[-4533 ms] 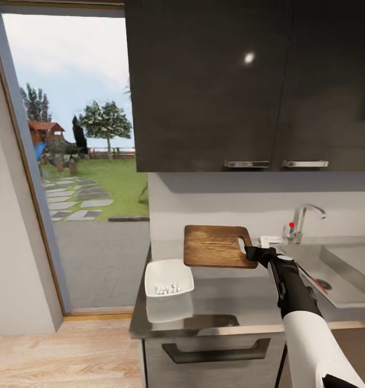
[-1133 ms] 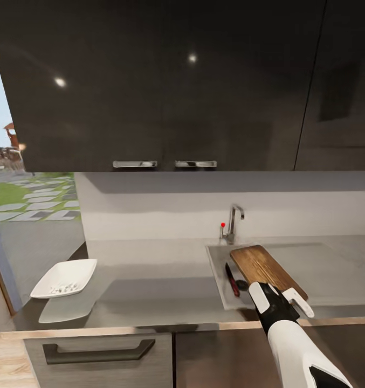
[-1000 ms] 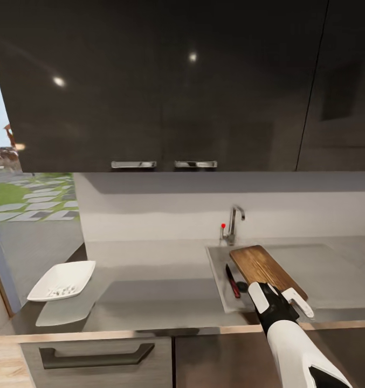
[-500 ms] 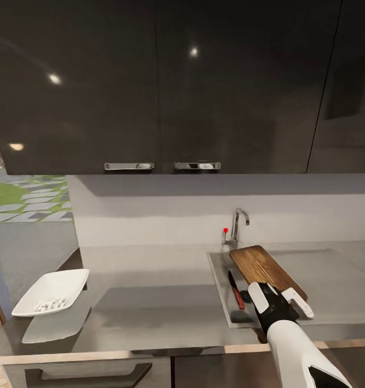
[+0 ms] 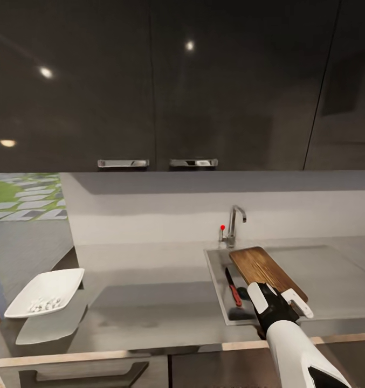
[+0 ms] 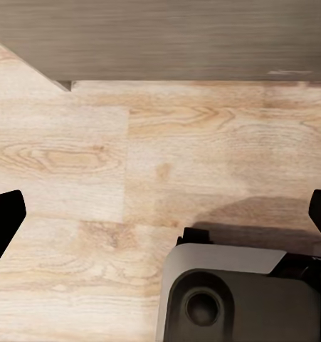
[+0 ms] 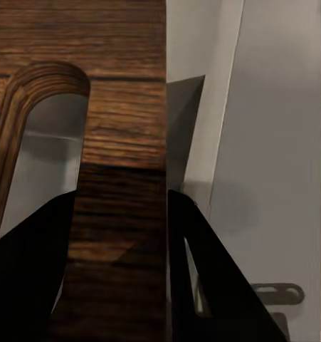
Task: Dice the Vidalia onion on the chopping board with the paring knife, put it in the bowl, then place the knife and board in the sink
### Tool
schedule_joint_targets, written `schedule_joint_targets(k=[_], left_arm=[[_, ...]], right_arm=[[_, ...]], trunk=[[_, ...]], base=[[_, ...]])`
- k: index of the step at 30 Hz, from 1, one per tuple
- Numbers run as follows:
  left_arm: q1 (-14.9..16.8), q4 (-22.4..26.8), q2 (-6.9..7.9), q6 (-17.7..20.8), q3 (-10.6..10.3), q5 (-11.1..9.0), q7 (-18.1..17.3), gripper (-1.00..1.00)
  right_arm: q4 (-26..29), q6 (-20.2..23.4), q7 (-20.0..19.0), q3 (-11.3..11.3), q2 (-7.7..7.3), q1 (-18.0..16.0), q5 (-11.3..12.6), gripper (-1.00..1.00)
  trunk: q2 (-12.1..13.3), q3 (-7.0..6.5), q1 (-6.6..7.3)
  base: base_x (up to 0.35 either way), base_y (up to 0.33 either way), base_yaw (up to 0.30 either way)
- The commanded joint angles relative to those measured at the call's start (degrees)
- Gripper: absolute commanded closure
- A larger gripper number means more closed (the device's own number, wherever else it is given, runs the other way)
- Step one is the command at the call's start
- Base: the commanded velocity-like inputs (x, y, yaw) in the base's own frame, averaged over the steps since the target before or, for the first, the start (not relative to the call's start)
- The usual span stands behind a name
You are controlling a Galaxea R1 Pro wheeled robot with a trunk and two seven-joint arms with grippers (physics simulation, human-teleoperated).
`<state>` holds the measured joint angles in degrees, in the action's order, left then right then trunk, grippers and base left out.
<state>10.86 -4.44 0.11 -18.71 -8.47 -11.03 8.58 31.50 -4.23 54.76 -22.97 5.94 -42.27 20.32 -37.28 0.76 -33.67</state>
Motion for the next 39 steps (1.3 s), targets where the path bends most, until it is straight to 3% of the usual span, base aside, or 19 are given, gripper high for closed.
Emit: schedule_joint_targets(k=[1, 16, 26, 39], left_arm=[[0.07, -0.22, -0.02, -0.36, -0.50, -0.48, 0.02, -1.00], [0.05, -0.22, -0.02, -0.36, -0.50, -0.48, 0.03, -1.00], [0.05, -0.22, -0.02, -0.36, -0.50, -0.48, 0.03, -1.00], [0.06, -0.22, -0.02, -0.36, -0.50, -0.48, 0.03, -1.00]], right_arm=[[0.06, -0.43, -0.01, -0.14, 0.04, -0.06, 0.25, 1.00], [0.05, -0.37, -0.01, -0.14, 0.06, -0.09, 0.25, 1.00], [-0.03, -0.39, -0.01, -0.14, 0.82, -0.05, 0.20, 1.00], [0.05, -0.27, -0.01, -0.23, 0.74, -0.05, 0.46, 1.00]], trunk=[[-0.08, 0.17, -0.02], [-0.08, 0.47, -0.02], [-0.08, 0.29, -0.02], [-0.08, 0.28, -0.02]], base=[[0.019, 0.007, -0.079], [0.059, 0.045, -0.018], [0.000, 0.000, 0.190], [0.000, 0.000, 0.007]])
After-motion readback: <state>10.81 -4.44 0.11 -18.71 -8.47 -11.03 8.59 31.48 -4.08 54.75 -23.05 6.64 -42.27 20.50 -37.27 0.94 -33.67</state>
